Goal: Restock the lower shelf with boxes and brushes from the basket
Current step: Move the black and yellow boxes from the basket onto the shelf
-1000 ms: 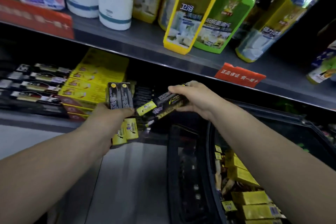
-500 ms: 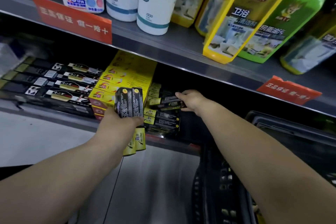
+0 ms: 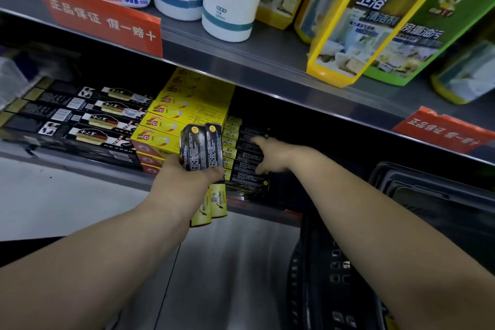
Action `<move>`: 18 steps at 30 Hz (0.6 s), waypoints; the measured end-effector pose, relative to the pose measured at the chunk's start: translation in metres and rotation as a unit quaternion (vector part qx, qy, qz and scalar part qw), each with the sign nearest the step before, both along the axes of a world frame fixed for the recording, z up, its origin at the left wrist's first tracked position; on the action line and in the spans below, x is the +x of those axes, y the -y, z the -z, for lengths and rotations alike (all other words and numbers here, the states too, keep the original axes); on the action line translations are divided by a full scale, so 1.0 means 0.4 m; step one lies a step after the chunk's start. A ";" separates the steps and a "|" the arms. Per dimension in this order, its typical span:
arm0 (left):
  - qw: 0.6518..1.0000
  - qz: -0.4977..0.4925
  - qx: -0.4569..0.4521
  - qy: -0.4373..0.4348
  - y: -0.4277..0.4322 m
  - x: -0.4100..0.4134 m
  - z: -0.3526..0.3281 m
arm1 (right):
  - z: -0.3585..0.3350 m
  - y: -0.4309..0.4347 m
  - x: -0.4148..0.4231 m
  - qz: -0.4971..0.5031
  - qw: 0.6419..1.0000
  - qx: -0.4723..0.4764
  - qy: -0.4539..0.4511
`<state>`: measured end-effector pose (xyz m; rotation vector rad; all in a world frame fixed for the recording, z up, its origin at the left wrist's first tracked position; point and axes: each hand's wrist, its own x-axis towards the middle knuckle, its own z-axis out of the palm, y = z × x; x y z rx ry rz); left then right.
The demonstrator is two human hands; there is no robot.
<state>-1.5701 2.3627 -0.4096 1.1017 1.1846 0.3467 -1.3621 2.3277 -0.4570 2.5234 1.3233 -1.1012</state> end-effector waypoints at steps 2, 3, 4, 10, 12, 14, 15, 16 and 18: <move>1.000 0.002 -0.006 0.006 0.004 0.002 -0.005 | -0.056 0.000 -0.017 -0.010 0.991 0.124 -0.056; 1.000 0.005 -0.004 0.007 0.006 0.004 -0.007 | -0.088 0.004 -0.033 -0.033 0.978 0.185 -0.089; 1.000 0.011 -0.002 0.007 0.008 0.006 -0.008 | -0.117 0.009 -0.050 -0.068 0.964 0.232 -0.110; 0.998 0.048 -0.040 0.027 0.011 0.012 -0.020 | -0.180 0.050 -0.100 -0.156 0.944 0.285 -0.061; 0.998 0.046 -0.047 0.018 0.015 0.014 -0.022 | -0.182 0.064 -0.087 -0.170 0.947 0.271 -0.031; 0.998 0.022 -0.057 0.008 0.018 0.015 -0.027 | -0.179 0.076 -0.058 -0.196 0.953 0.233 0.009; 0.998 0.003 -0.064 0.010 0.015 0.019 -0.029 | -0.175 0.082 -0.039 -0.193 0.959 0.208 0.027; 0.997 -0.017 -0.073 0.017 0.006 0.026 -0.028 | -0.172 0.088 -0.015 -0.175 0.966 0.184 0.041; 0.994 -0.044 -0.100 0.017 -0.018 0.052 -0.022 | -0.160 0.094 0.039 -0.117 0.981 0.140 0.060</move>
